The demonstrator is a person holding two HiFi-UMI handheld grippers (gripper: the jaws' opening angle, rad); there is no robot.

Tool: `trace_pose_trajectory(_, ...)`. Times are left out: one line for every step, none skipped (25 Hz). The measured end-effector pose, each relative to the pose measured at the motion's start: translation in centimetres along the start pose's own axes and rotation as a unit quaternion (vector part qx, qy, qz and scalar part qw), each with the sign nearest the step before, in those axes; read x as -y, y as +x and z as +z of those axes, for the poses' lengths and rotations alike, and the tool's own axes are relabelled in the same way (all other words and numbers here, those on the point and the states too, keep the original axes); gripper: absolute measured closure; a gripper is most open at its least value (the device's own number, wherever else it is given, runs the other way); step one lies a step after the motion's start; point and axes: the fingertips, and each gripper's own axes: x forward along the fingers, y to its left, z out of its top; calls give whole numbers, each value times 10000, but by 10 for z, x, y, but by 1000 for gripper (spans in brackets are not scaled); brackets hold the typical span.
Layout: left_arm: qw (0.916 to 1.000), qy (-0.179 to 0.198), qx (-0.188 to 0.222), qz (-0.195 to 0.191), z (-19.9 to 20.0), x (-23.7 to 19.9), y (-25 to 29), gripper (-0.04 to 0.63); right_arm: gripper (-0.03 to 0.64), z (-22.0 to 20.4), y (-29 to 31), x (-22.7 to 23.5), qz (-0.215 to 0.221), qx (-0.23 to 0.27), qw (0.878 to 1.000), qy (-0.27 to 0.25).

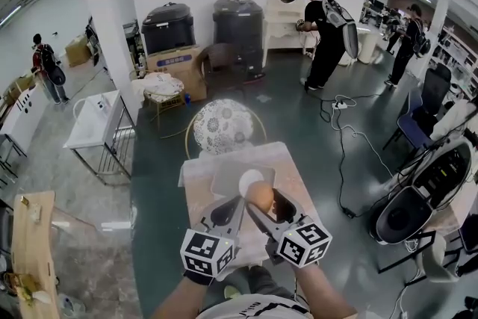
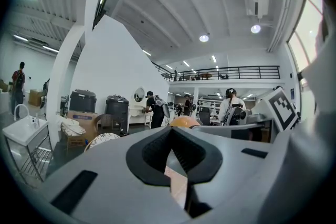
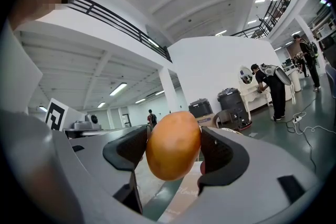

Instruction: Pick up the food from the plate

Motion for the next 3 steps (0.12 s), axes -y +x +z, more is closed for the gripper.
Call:
trace_pose_trajectory(10000, 1, -1, 2, -1, -1, 0, 589, 321, -1, 1, 0, 6, -6, 10000, -4)
trace_pose_trajectory(10000, 0, -1, 6, -2, -2, 0, 589, 321, -2, 2, -1, 12, -10, 10000, -5)
trace_pose_trajectory(10000, -2, -1, 10, -3, -3, 0, 589, 321, -4, 3, -1, 17, -14, 10000, -6)
